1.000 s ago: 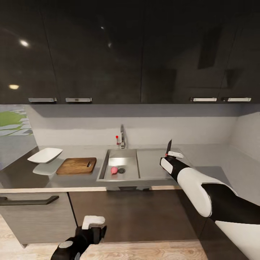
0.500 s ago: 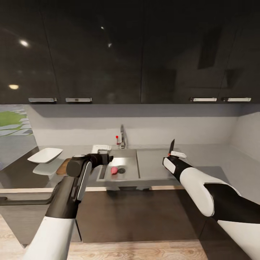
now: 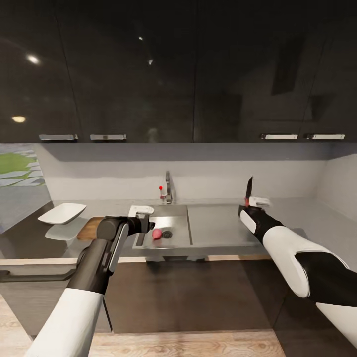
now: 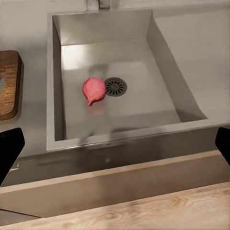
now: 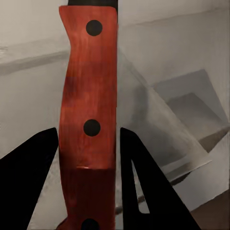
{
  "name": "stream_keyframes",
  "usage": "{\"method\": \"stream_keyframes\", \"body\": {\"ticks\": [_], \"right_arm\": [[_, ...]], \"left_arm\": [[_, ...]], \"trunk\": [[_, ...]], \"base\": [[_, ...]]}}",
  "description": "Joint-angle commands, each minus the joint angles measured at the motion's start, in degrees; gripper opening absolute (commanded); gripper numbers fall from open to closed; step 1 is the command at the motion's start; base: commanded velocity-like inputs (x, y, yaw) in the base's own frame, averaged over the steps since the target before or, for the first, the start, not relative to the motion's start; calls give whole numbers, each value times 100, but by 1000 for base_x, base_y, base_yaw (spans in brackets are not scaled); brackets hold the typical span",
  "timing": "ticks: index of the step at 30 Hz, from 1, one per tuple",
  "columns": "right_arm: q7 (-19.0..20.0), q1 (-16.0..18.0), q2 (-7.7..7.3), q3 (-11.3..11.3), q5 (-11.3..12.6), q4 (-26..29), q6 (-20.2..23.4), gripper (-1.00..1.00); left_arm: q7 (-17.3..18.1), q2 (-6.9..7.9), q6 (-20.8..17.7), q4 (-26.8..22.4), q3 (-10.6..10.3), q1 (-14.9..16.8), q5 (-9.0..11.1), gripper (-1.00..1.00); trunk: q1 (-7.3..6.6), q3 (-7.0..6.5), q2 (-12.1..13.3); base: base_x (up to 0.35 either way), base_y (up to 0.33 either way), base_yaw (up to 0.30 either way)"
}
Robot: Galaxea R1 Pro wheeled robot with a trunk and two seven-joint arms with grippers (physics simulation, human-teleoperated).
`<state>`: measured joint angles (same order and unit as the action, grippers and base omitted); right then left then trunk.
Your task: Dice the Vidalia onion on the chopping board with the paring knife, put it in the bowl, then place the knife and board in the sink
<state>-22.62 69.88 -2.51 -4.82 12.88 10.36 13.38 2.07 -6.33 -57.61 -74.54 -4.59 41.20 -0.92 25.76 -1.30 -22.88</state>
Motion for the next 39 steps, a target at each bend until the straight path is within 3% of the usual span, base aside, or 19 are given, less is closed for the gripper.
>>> {"method": "stream_keyframes", "body": {"ticks": [1,8,15,21,27,30,35,39], "right_arm": [[57,-1,-7,-95,48,53,48,-100],[281,-2,-13,-174,48,126,33,-100],[1143,-5,-13,-177,44,261,1,-100],[1311,-8,-35,-183,46,276,-533,-100],[1447,-8,-108,-182,48,274,-647,-100],[1743,-7,-243,-185,46,269,-657,-100],[2421,-9,-613,-186,38,200,-679,-100],[2727,-54,-737,-186,32,168,-843,-100]], "left_arm": [[22,-3,-23,4,2,2,-13,100],[18,0,-7,171,2,2,-13,100],[22,0,10,327,2,2,-18,100],[22,1,20,457,6,2,-22,100],[29,0,29,692,3,2,-24,100],[30,0,41,992,4,2,-33,100],[31,-12,283,1258,2,2,-29,100],[30,-21,368,1321,2,2,-28,100]], "trunk": [[2,3,-4],[2,3,-4],[2,3,-4],[2,3,-4],[2,3,-4],[2,3,-4],[2,3,-4],[2,3,-4]], "base": [[18,0,0],[158,0,0],[276,0,0],[163,0,0],[22,0,0],[3,0,0],[0,0,0],[0,0,0]]}}
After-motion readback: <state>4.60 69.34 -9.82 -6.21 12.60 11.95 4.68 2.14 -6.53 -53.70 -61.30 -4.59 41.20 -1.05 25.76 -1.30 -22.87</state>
